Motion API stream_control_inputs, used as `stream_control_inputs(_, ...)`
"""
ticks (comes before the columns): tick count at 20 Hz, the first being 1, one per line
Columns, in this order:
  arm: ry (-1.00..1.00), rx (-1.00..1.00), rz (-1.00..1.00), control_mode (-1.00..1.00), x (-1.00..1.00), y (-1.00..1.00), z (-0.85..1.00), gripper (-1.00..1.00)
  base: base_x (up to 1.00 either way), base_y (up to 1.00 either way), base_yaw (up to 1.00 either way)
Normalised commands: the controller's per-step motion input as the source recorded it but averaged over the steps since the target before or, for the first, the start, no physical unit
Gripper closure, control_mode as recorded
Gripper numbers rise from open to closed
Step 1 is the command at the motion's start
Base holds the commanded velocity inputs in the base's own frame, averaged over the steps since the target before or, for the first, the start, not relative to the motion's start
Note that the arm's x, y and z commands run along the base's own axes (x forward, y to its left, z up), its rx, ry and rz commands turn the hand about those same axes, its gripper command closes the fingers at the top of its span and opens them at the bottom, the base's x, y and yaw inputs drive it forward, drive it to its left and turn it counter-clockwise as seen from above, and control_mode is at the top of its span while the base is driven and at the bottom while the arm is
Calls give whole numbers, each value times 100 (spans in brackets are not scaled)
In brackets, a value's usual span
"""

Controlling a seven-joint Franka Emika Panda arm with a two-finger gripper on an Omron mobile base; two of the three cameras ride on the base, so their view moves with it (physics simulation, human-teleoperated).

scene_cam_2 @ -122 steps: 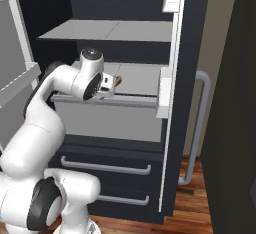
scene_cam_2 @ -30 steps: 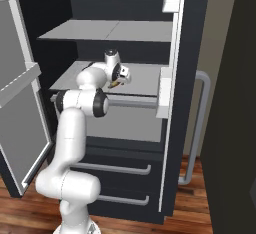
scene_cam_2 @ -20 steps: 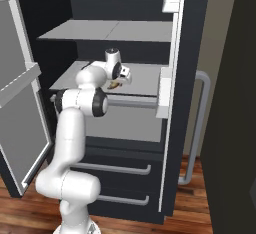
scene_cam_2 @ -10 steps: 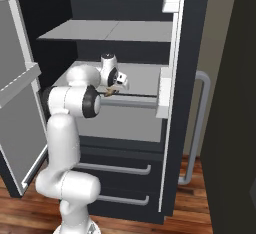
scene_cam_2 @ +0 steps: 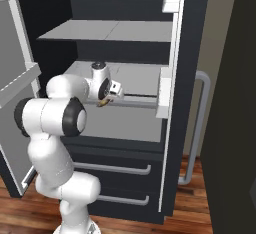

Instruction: Retrieve the pear and banana from the fridge and place them into the bowl on the dining table.

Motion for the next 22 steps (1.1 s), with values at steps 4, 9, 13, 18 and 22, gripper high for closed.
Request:
stream_control_inputs(4,-6,0,0,-100,-100,0,51,100,0,0,0)
stream_control_inputs(9,0,0,0,-100,-100,0,59,100,0,0,0)
stream_control_inputs(13,0,0,1,-100,-100,0,32,100,0,0,0)
stream_control_inputs(18,0,0,2,-100,-89,0,5,100,0,0,0)
stream_control_inputs(22,0,0,3,-100,-61,-4,2,100,0,0,0)
